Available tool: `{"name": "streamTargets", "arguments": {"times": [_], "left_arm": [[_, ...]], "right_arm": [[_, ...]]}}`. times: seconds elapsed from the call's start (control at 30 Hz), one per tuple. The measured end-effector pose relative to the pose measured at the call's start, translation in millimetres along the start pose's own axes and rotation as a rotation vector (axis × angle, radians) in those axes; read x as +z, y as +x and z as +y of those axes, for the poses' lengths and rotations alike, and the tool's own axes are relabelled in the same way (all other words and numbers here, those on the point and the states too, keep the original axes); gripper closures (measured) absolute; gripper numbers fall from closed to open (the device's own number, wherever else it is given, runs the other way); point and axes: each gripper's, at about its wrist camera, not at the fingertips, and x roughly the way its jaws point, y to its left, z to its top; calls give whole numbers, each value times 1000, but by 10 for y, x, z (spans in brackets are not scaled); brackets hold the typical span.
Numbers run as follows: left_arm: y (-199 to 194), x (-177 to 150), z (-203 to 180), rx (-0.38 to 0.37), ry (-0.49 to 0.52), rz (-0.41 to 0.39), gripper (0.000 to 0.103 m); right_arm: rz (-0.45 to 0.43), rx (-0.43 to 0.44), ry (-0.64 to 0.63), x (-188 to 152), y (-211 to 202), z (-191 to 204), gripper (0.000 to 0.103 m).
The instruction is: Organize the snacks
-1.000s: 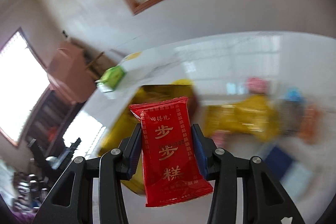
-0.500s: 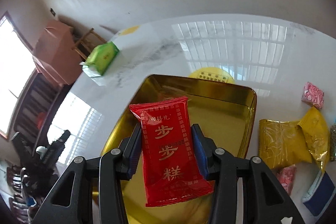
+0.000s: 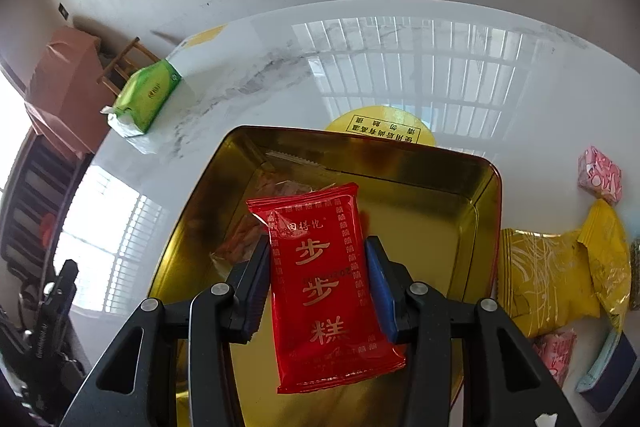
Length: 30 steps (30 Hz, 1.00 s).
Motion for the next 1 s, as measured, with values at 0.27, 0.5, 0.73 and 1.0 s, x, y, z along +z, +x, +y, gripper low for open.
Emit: {"name": "streamTargets", "arguments": {"times": [0.27, 0.5, 0.73, 1.0], "left_arm": [[1, 0, 115, -7, -70, 3, 20], [-19, 2, 105, -5, -70, -14, 20], [-18, -9, 74, 13, -56, -17, 20], [-12, -8, 31, 32, -23, -11, 20]], "right_arm": [[-9, -31, -34, 13, 37, 66, 57], [-106, -9, -44, -15, -119, 101, 52], [-384, 32, 56, -489, -997, -340, 35], [-371, -407, 76, -1417, -1725, -1663, 34]]}}
